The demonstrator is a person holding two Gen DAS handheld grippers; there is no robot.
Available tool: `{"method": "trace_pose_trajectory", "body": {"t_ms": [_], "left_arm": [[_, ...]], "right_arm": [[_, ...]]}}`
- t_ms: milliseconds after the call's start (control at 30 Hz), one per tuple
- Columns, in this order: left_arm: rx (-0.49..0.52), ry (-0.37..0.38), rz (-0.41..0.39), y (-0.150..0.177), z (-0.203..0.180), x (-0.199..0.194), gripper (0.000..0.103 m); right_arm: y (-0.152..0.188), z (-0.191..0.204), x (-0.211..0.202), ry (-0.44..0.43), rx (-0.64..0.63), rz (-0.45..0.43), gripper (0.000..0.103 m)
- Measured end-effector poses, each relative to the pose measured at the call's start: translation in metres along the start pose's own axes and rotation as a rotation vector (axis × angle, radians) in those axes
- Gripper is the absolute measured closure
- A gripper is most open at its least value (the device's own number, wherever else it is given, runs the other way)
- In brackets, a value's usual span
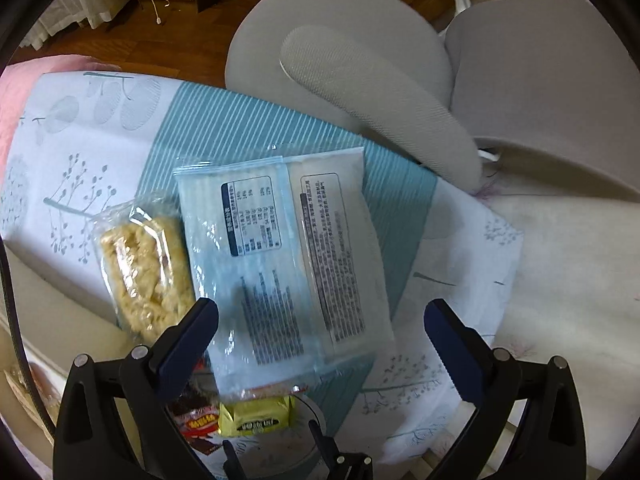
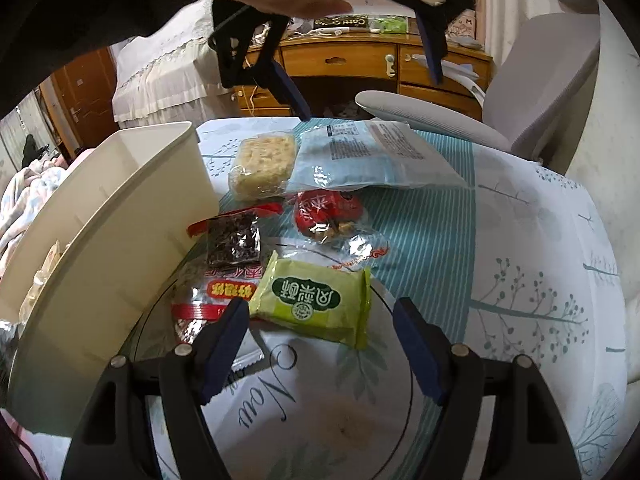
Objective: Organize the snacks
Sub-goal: 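Grasp the clear blue-printed packet with the left tool while the right tool closes around the green wrapped snack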
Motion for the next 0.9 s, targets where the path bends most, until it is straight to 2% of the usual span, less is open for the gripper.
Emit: {"method": "trace_pose_trajectory", "body": {"t_ms": [167,333,467,633,900], "left_arm": [[0.016,-0.053,0.010,-0.006,-0.007,0.023,0.001],[0.057,-0.148,-0.047,-0.012,-0.015,0.037,0.001],[0.078,-0.221,-0.066,-0.018,-0.022,0.050,0.001],[0.104,-0.273,-0.075,-0.025,-0.033,0.066,0.000],[0.141,-0.332,-0.093,-0.026,-0.048,0.084,0.000]], "right_arm": [[-0.002,0.007,0.009,0.015,0.011,0.000,0.028],[-0.003,0.013,0.017,0.058,0.027,0.017,0.028],[-0.005,0.016,0.022,0.061,0.022,0.021,0.028],[-0.003,0.013,0.025,0.055,0.032,0.029,0.028],[0.000,0.008,0.021,0.048,0.035,0.025,0.043]]}}
Point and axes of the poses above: each gripper's, at about its wrist camera, not at the fingertips, and x roughly the way its jaws point, z to its left, y to its underside, the point moved 2 cm from there along x, roughly the way its jaws point, and after that the axes turned 14 degrees about -x, right-handed, at the moved point
